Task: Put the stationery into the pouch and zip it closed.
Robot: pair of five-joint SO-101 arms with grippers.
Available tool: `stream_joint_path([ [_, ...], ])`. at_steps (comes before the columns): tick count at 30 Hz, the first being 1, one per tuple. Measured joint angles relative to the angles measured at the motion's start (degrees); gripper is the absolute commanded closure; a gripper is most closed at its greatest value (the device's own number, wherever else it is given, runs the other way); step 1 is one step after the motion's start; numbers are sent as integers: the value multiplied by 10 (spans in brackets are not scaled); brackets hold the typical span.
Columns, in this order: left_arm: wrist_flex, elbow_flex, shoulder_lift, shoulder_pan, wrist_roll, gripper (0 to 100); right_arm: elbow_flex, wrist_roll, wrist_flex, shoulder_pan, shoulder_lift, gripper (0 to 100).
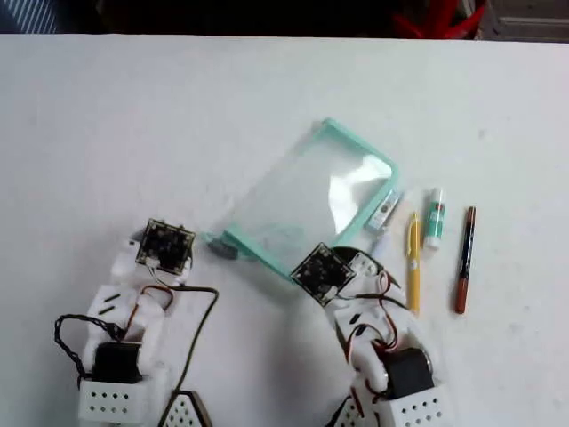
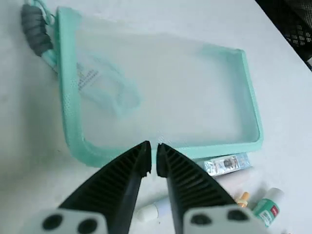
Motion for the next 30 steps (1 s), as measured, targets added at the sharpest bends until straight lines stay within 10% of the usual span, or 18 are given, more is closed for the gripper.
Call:
stream_joint_path([
  [30,0,0,0,0,0,884,-428,-71,35,-233,512,846],
])
